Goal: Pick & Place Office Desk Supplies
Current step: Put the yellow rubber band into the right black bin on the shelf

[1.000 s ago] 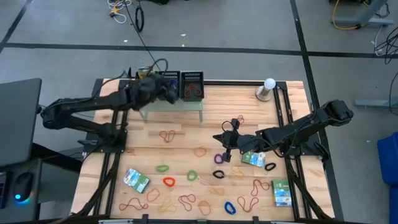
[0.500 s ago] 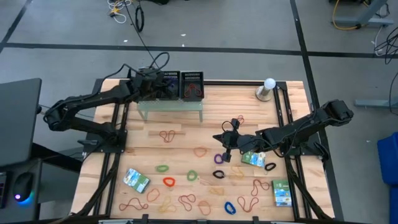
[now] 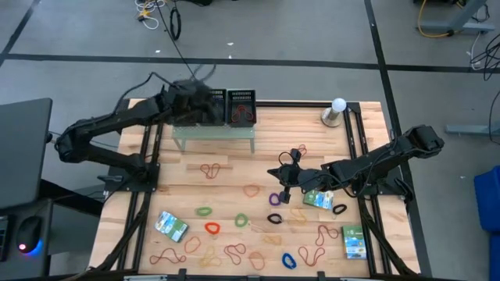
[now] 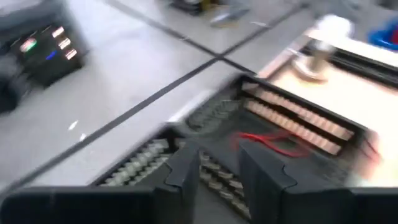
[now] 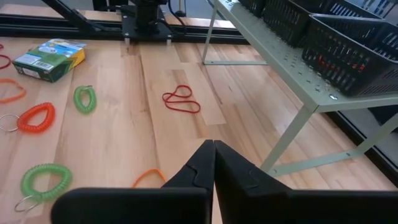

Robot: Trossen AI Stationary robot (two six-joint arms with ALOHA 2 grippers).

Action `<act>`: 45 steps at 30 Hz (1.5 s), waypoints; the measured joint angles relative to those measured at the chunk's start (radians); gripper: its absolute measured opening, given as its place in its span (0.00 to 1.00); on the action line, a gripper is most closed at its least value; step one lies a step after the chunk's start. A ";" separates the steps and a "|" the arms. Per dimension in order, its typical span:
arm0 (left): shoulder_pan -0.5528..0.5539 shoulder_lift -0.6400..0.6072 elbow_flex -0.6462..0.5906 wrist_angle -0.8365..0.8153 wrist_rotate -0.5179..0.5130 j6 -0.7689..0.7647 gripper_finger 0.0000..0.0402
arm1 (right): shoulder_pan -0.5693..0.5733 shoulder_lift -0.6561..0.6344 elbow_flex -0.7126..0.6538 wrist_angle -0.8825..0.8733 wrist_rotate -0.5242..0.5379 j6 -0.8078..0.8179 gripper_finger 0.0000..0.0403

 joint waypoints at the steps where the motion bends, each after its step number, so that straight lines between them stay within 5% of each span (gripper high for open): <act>1: -0.033 0.000 -0.008 0.006 0.002 0.034 0.22 | 0.000 0.000 0.000 0.000 0.000 0.000 0.02; 8: -0.275 -0.008 -0.229 0.320 0.012 0.138 0.02 | 0.000 0.000 0.000 0.003 -0.001 0.036 0.03; 19: -0.483 -0.009 -0.578 1.011 0.054 0.095 0.03 | -0.001 0.000 0.000 0.017 0.013 0.080 0.03; 31: -0.511 0.001 -0.631 1.018 0.024 0.041 0.03 | -0.003 0.000 0.000 0.042 -0.013 0.158 0.19; 39: -0.467 0.043 -0.592 1.078 0.165 -0.043 0.02 | -0.033 0.000 0.000 0.112 -0.101 0.199 0.23; 45: -0.449 0.101 -0.580 1.023 0.274 -0.209 0.04 | -0.047 0.000 0.009 0.142 -0.199 0.184 0.15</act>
